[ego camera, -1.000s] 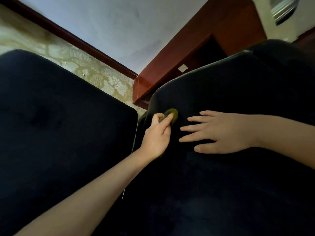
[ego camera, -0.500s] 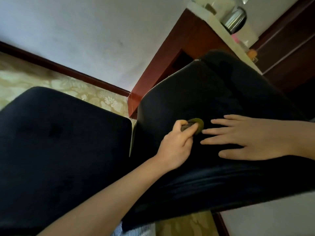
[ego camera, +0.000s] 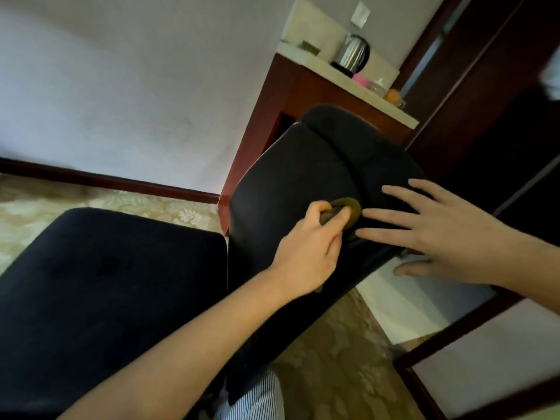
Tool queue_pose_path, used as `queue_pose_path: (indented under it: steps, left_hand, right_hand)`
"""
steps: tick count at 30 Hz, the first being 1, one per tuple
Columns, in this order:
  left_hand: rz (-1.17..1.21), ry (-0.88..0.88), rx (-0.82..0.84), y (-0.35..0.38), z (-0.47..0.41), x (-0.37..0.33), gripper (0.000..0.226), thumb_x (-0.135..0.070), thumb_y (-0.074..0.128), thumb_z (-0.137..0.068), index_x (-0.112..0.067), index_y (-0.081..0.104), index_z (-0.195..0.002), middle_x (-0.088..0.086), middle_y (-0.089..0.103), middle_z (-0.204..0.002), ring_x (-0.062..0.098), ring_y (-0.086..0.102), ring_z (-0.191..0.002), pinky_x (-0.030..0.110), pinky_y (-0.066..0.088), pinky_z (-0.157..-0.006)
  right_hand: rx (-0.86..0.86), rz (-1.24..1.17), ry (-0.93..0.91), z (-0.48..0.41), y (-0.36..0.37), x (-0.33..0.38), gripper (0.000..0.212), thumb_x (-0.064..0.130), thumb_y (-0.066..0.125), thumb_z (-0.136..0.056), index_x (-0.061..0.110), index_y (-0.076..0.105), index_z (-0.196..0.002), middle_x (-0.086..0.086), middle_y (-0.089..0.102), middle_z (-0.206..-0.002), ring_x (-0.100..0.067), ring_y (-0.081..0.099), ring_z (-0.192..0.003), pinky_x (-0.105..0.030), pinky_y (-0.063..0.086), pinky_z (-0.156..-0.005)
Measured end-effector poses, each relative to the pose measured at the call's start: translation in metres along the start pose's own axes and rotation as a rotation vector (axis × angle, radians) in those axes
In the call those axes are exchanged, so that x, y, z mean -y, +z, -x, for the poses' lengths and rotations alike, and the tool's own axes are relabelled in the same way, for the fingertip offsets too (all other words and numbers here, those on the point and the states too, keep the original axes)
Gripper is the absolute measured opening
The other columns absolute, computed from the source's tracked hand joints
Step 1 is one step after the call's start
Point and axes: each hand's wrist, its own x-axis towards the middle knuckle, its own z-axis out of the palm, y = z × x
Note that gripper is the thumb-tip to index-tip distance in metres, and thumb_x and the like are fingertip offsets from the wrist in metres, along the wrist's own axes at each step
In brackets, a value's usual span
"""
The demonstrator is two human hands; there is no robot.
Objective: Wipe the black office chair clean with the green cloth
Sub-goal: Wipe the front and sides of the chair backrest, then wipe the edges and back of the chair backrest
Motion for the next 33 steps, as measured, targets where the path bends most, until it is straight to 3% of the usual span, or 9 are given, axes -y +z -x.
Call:
queue_pose_path:
  steps: [4,7,10,14,20,24,28,31,33]
  left_hand:
    - [-0.117,0.075,0.085,-0.009,-0.049,-0.019,0.045,-0.026,0.034,-0.099,-0.026,0.029,-0.144,0.003,0.026,-0.14,0.027,0.049,-0.106,0.041,0.047,-0.083]
    - [-0.217,-0.022,0.107,-0.01,-0.079,-0.012,0.043,-0.025,0.031,-0.099,-0.025,0.029,-0.143,0.006,0.028,-0.137,0.033,0.052,-0.101,0.04,0.045,-0.079]
    - [-0.173,-0.164,0.128,-0.012,-0.096,-0.001,0.043,-0.024,0.029,-0.1,-0.026,0.03,-0.143,0.005,0.03,-0.135,0.037,0.053,-0.102,0.041,0.044,-0.087]
    - [-0.035,-0.138,0.079,-0.008,-0.081,-0.001,0.042,-0.02,0.031,-0.1,-0.025,0.035,-0.142,0.002,0.032,-0.135,0.029,0.05,-0.109,0.034,0.039,-0.091]
    - [0.325,0.031,0.063,-0.005,-0.028,-0.013,0.039,-0.01,0.039,-0.098,-0.023,0.043,-0.135,-0.011,0.035,-0.12,0.005,0.042,-0.115,0.015,0.028,-0.101]
    - [0.583,-0.034,0.009,-0.011,-0.014,-0.025,0.035,-0.006,0.038,-0.098,-0.026,0.043,-0.127,-0.017,0.041,-0.112,-0.019,0.044,-0.1,0.001,0.031,-0.091]
    - [0.55,0.063,0.06,-0.03,-0.014,-0.03,0.037,-0.002,0.037,-0.097,-0.028,0.043,-0.122,-0.003,0.044,-0.119,-0.012,0.044,-0.107,0.006,0.031,-0.096]
    - [0.446,0.222,0.144,-0.047,-0.022,-0.046,0.038,-0.006,0.039,-0.093,-0.026,0.037,-0.125,-0.008,0.041,-0.117,-0.017,0.043,-0.106,0.006,0.031,-0.097]
    - [0.312,0.311,0.178,-0.061,-0.031,-0.056,0.04,-0.011,0.04,-0.088,-0.021,0.039,-0.127,-0.009,0.041,-0.119,-0.011,0.043,-0.111,0.009,0.031,-0.1]
  right_hand:
    - [-0.107,-0.01,0.05,0.004,0.003,0.008,0.06,0.039,0.076,-0.068,0.023,0.053,-0.122,-0.007,0.066,-0.117,-0.04,0.051,-0.116,-0.051,0.023,-0.098]
    - [-0.144,-0.045,0.096,0.003,0.007,0.013,0.062,0.025,0.089,-0.054,0.017,0.067,-0.112,-0.008,0.068,-0.111,-0.042,0.059,-0.108,-0.054,0.027,-0.098]
    - [-0.148,-0.042,0.105,0.004,0.007,0.016,0.06,0.023,0.089,-0.055,0.018,0.068,-0.112,-0.007,0.068,-0.11,-0.04,0.059,-0.109,-0.058,0.039,-0.096]
    - [-0.212,-0.067,0.13,0.005,0.006,0.021,0.056,0.012,0.087,-0.056,0.016,0.069,-0.11,-0.008,0.068,-0.109,-0.041,0.059,-0.109,-0.062,0.038,-0.093]
    - [-0.308,-0.049,0.123,0.007,0.008,0.026,0.052,0.008,0.086,-0.057,0.016,0.07,-0.105,-0.007,0.068,-0.107,-0.041,0.059,-0.109,-0.062,0.039,-0.094]
    - [-0.413,-0.03,0.104,0.008,0.005,0.033,0.041,0.007,0.078,-0.065,0.017,0.07,-0.104,-0.005,0.069,-0.107,-0.04,0.06,-0.106,-0.06,0.04,-0.094]
    - [-0.556,-0.023,0.092,0.008,0.001,0.044,0.026,0.009,0.06,-0.082,0.019,0.066,-0.105,-0.006,0.067,-0.107,-0.035,0.06,-0.105,-0.054,0.038,-0.099]
    - [-0.723,-0.031,0.101,0.006,-0.007,0.056,0.023,0.008,0.05,-0.091,0.016,0.066,-0.104,-0.007,0.066,-0.107,-0.03,0.055,-0.108,-0.05,0.034,-0.102]
    - [-0.85,-0.058,0.127,0.005,-0.007,0.068,0.019,0.011,0.051,-0.096,0.014,0.067,-0.107,-0.008,0.064,-0.113,-0.027,0.051,-0.114,-0.049,0.033,-0.106]
